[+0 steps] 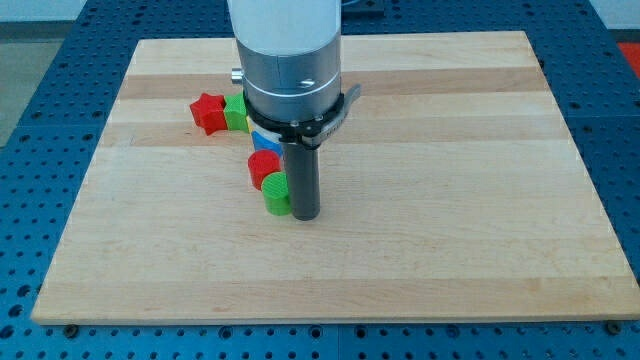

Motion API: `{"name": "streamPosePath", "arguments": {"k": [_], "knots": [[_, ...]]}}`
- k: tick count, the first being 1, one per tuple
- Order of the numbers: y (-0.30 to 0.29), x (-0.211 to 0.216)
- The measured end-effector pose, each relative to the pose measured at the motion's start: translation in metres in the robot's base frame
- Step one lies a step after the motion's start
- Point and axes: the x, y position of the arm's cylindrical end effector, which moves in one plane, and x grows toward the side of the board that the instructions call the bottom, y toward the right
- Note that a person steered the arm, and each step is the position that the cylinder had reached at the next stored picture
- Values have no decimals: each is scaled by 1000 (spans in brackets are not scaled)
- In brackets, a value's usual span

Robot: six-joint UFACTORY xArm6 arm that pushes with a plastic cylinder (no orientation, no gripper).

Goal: Push the green circle slightly to right

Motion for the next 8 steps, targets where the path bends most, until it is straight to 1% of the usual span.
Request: {"name": "streamPosePath", "arguments": {"k": [2, 3, 4, 5, 6, 8], "knots": [[-30, 6], [-30, 13], [-60, 27], [-102, 17], [-99, 7], [-59, 2]]}}
